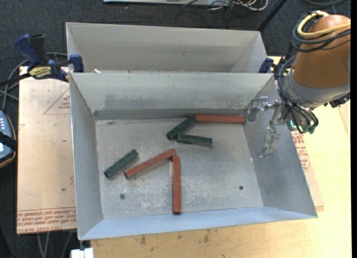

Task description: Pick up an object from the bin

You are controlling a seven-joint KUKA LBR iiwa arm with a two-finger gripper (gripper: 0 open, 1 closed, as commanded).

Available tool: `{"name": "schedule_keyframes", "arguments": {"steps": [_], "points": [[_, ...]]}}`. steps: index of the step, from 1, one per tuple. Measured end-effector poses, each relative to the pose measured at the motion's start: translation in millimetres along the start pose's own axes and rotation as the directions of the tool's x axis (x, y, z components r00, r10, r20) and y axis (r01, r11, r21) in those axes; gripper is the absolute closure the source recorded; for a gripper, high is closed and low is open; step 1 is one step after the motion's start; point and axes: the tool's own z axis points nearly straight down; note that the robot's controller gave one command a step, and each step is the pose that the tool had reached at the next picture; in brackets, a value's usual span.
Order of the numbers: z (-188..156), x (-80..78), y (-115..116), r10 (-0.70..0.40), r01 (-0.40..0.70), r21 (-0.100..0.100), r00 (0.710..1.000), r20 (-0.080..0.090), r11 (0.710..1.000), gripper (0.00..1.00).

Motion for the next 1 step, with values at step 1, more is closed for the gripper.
{"name": "schedule_keyframes", "arguments": {"steps": [1], "points": [[51.0,-25.9,85.6,0.147,-0.147,-0.004,0.989,0.003,0.989,0.00]]}}
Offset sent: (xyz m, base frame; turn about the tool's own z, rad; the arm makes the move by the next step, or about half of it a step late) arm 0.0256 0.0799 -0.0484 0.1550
